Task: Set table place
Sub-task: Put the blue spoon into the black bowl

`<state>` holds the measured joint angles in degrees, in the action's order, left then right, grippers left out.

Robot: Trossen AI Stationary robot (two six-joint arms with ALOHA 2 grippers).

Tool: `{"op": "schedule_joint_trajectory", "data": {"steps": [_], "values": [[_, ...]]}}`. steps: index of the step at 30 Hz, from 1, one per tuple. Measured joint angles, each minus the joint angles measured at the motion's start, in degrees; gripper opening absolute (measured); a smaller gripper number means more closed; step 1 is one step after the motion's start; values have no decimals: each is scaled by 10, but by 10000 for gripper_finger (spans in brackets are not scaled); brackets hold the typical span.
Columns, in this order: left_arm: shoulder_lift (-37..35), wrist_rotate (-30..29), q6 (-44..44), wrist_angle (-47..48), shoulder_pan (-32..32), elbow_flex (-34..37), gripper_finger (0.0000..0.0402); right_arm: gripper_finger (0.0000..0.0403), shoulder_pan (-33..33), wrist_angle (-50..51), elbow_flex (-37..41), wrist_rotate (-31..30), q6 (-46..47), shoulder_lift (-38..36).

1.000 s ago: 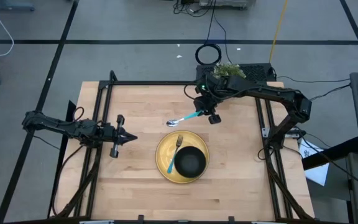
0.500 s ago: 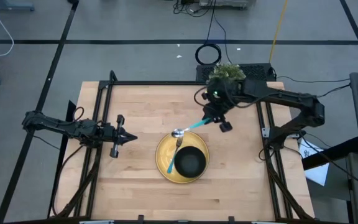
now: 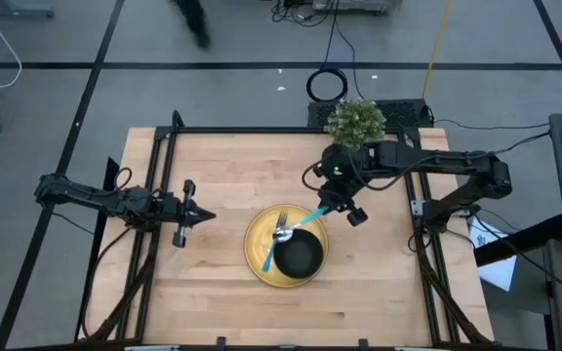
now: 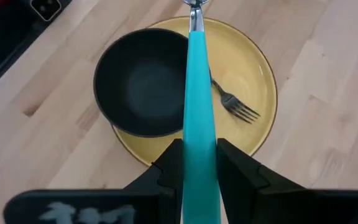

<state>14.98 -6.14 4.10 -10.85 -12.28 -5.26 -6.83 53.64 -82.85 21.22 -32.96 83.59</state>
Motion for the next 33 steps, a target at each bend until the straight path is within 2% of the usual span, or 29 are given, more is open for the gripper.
{"op": "schedule_joint_trajectory", "data": {"steps": [3,8,15,17,27,33], "values": [[0,0,-1,0,0,0,8,60,0,2,12,-7,15,0],[0,0,-1,-1,0,0,8,60,1,33,34,-75,46,0],[0,-5,1,-2,0,0,8,60,23,57,56,-85,96,2],[0,-10,1,-2,0,0,8,60,37,60,56,-114,103,10],[0,-16,1,-2,0,0,8,59,95,156,56,-282,97,121],[0,-16,0,-1,0,0,8,59,110,154,18,-302,92,148]]}}
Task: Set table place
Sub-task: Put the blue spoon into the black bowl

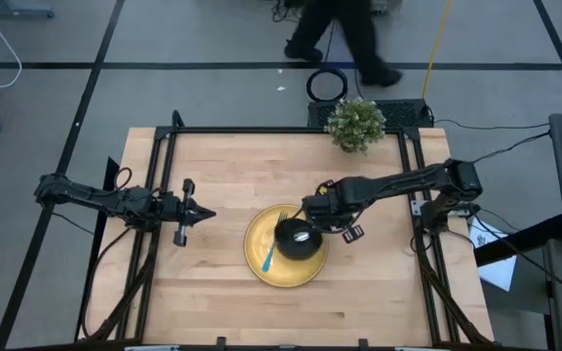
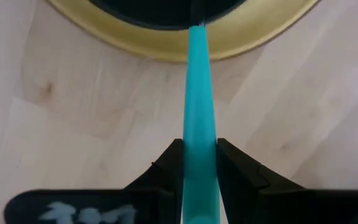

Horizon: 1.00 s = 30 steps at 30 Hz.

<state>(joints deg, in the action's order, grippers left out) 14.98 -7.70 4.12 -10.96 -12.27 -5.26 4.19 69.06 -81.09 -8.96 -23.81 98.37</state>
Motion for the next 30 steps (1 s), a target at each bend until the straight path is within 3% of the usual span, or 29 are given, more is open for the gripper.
{"op": "schedule_joint_trajectory", "data": {"steps": [8,30], "values": [[0,0,-2,2,0,0,8,59,8,22,-57,-15,0,0],[0,0,-4,1,0,0,8,59,51,5,-57,-17,8,0]]}}
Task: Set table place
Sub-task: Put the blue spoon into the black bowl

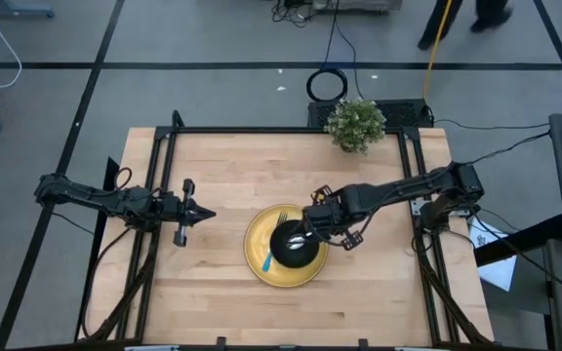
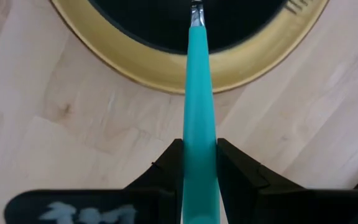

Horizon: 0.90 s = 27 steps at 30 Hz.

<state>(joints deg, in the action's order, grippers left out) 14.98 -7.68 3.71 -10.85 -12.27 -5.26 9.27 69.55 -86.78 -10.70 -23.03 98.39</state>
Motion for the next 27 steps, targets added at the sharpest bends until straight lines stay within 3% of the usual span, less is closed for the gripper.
{"op": "schedule_joint_trajectory", "data": {"steps": [18,27], "values": [[0,0,-5,-14,0,0,8,58,14,-7,0,0,-16,0],[0,0,-11,-14,0,0,8,58,14,0,0,-2,-32,38]]}}
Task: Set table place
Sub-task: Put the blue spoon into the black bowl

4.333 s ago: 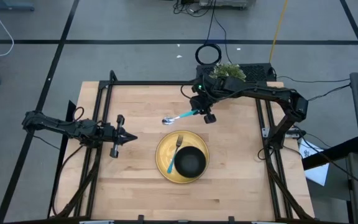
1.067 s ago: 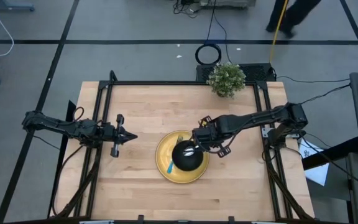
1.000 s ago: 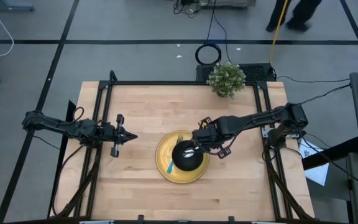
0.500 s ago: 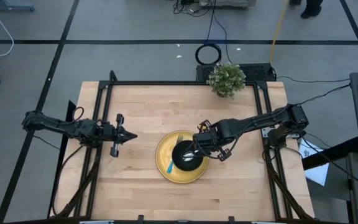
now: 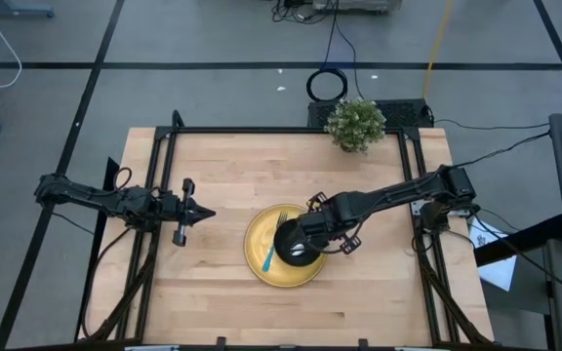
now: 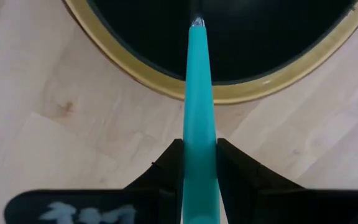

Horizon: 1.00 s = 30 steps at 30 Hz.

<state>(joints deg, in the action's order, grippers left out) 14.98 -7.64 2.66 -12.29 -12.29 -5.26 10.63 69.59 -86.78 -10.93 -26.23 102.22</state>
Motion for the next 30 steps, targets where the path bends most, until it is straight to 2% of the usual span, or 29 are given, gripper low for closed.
{"op": "schedule_joint_trajectory", "data": {"steps": [10,15,30], "values": [[0,0,0,0,0,0,8,58,0,1,0,-14,-4,5],[0,0,0,0,0,0,8,58,2,10,0,-55,-19,5],[0,0,0,1,0,0,8,58,4,-7,0,-54,-29,5]]}}
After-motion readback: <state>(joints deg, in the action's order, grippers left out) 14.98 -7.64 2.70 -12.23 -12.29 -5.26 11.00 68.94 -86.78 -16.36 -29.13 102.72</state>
